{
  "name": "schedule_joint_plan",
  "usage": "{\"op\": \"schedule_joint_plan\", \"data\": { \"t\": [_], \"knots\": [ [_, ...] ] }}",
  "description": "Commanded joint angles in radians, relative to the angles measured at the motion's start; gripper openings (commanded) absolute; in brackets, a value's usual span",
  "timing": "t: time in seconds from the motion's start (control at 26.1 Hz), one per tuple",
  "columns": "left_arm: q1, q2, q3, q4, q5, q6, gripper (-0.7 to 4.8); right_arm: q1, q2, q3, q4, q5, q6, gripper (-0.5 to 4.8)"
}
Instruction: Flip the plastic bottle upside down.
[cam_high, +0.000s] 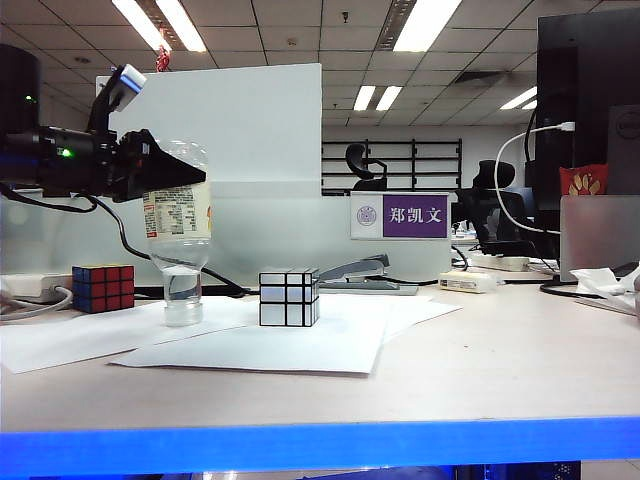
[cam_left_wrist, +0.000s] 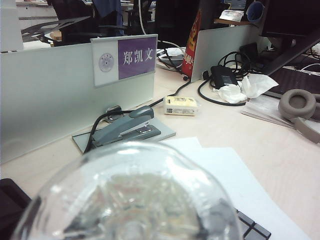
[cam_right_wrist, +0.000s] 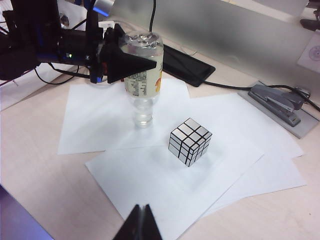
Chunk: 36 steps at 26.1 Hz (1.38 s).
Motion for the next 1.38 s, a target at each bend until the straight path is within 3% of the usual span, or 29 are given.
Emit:
{"op": "schedule_joint_plan", "data": {
  "t": [0.04, 0.12, 0.27, 0.46, 0.58, 0.84, 1.11, 1.3, 1.34, 1.38],
  "knots": [
    [0.0, 0.004, 0.0, -0.006, 0.008, 0.011, 1.64, 0.001, -0.003, 0.004, 0.044, -0.002, 0.005, -0.09],
    [-0.001, 0.004, 0.001, -0.006, 0.023, 0.011, 1.66, 0.001, -0.003, 0.004, 0.055, -0.002, 0.005, -0.09],
    [-0.006, 0.004, 0.001, 0.031, 0.031, -0.016, 3.12, 0.001, -0.003, 0.004, 0.059, -0.002, 0.005, -0.09],
    [-0.016, 0.004, 0.002, 0.122, 0.068, -0.084, 3.71, 0.001, -0.003, 0.004, 0.063, -0.002, 0.005, -0.09],
    [-0.024, 0.004, 0.002, 0.172, 0.071, -0.119, 4.71, 0.001, -0.003, 0.004, 0.066, -0.002, 0.005, -0.09],
    [-0.03, 0.002, 0.002, 0.26, 0.073, -0.155, 4.72, 0.001, -0.003, 0.004, 0.066, -0.003, 0.005, -0.09],
    [-0.03, 0.002, 0.009, 0.578, 0.039, -0.335, 4.79, 0.001, -0.004, 0.005, 0.066, -0.005, 0.005, -0.09],
    [-0.029, -0.058, 0.023, 0.601, 0.015, -0.407, 4.79, 0.001, -0.004, 0.005, 0.09, -0.004, 0.004, -0.09],
    [-0.029, -0.087, 0.023, 0.602, 0.015, -0.421, 4.05, 0.001, -0.006, 0.005, 0.105, -0.002, 0.003, -0.09],
    [-0.028, -0.121, 0.023, 0.602, 0.016, -0.435, 2.69, 0.001, -0.015, 0.005, 0.124, 0.0, 0.001, -0.09]
  ]
}}
